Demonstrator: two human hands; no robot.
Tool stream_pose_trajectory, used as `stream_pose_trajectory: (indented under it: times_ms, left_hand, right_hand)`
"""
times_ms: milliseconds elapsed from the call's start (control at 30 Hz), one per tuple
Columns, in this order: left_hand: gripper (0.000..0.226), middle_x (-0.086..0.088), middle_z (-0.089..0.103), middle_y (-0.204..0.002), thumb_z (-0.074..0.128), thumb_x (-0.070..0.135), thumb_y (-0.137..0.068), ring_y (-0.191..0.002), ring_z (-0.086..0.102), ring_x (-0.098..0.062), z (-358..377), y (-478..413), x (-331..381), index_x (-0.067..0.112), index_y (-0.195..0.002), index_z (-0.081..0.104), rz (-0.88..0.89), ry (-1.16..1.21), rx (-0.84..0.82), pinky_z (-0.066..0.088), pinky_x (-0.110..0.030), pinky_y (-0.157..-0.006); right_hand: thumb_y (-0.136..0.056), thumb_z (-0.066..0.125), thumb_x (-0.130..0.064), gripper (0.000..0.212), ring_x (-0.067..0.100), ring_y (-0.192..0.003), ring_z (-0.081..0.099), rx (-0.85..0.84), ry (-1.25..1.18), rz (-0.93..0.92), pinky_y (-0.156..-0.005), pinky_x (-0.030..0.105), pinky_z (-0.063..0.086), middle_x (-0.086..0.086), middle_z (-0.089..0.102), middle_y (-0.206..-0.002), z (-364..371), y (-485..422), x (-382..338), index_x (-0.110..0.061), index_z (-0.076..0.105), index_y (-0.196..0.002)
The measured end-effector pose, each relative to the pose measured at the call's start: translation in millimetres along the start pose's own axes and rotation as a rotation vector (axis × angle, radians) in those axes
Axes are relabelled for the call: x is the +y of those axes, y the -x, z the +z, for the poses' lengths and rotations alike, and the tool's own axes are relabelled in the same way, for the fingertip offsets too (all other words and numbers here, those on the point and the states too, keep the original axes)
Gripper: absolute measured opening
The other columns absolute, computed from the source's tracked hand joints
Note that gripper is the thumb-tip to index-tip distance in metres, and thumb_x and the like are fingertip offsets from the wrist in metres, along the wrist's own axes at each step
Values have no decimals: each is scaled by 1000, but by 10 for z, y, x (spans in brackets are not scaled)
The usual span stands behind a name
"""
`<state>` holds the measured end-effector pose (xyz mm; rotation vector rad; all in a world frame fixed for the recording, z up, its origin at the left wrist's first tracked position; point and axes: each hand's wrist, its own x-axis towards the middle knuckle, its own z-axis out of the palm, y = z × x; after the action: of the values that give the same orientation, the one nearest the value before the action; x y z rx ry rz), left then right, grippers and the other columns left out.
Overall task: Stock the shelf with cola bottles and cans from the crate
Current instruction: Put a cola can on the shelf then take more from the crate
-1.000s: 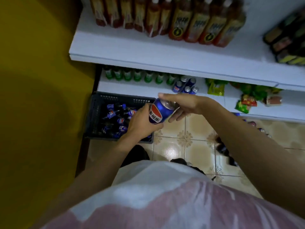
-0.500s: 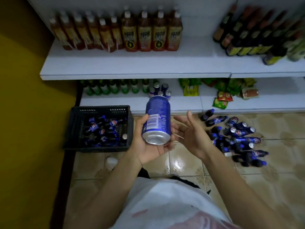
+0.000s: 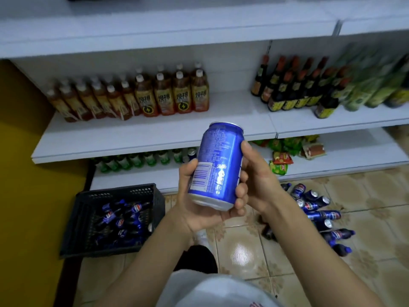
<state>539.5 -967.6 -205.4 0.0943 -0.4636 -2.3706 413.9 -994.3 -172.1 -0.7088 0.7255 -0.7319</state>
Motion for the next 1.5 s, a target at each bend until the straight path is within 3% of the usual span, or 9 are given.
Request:
stream_pose_trajectory:
  times_ms: [167,267,367,433,767,967,1133,1333,1500]
  left_hand:
    - [72,-16,65,-96,70,51,-70,-85,63,-27,-19,-701,724,-4,-114,53,16,-115,-73,49,-35,-80]
    - [70,-14,67,-95,71,53,-68,-84,65,-25,66,-1108,1274,0,-112,59,86,-268,-81,52,-33,-77]
    - [60,-9,72,-92,80,52,-54,-80,69,-20,216,-1452,1836,13,-98,73,271,-592,186,55,-29,-71]
    - [48,-1,74,-86,80,41,-52,-78,70,-13,368,-1644,2134,16,-92,73,436,-857,380,55,-24,-67]
    - [69,9,60,-100,61,72,-67,-86,58,-13,562,-2535,3069,24,-114,46,749,-2345,988,54,-32,-72]
    - [70,-4,63,-107,78,44,-69,-93,60,-21,374,-3030,3161,11,-124,51,1008,-2431,1059,43,-29,-75]
    - [90,-2,53,-128,69,59,-66,-109,54,-21,336,-3489,3325,15,-138,36,958,-2496,1036,44,-34,-87]
    - [106,6,41,-141,51,87,-58,-127,43,-16,-205,-3946,3911,29,-144,28,515,-2073,999,45,-41,-99]
    - [95,-3,23,-156,70,44,-81,-142,23,-24,-684,-4182,4237,21,-152,11,362,-1831,1035,27,-36,-112]
  right_hand:
    - [-51,78,-65,53,6,-27,43,18,48,-106,-36,14,35,-8,39,-32,-142,-590,-729,-18,55,-48]
    - [-64,62,-67,56,7,-21,36,31,97,-180,-31,10,25,-5,37,-29,-169,-924,-1216,-20,48,-38]
    - [-69,67,-63,56,12,-47,56,98,113,-498,-44,26,34,-2,61,-55,-212,-1319,-1663,-12,68,-91]
    - [-62,75,-59,76,15,-79,69,250,191,-624,-63,30,54,1,74,-91,-243,-1437,-1887,-16,57,-122]
    - [-69,82,-36,69,7,-100,66,336,450,-792,-76,19,54,-3,68,-111,-102,-1987,-2544,-30,47,-129]
    - [-54,76,-50,73,-3,-89,66,397,415,-759,-71,13,54,-8,66,-107,-324,-2373,-3065,-28,49,-119]
    - [-73,78,-30,43,9,-84,70,393,427,-757,-68,19,56,-1,71,-98,-696,-2673,-3670,-22,58,-111]
    - [-71,83,-27,52,10,-87,65,499,626,-668,-65,18,50,-2,67,-101,-1389,-3452,-4249,-17,57,-115]
    - [-76,80,-20,28,14,-79,64,482,735,-645,-61,16,47,-6,65,-82,-1766,-4005,-4377,-22,61,-96]
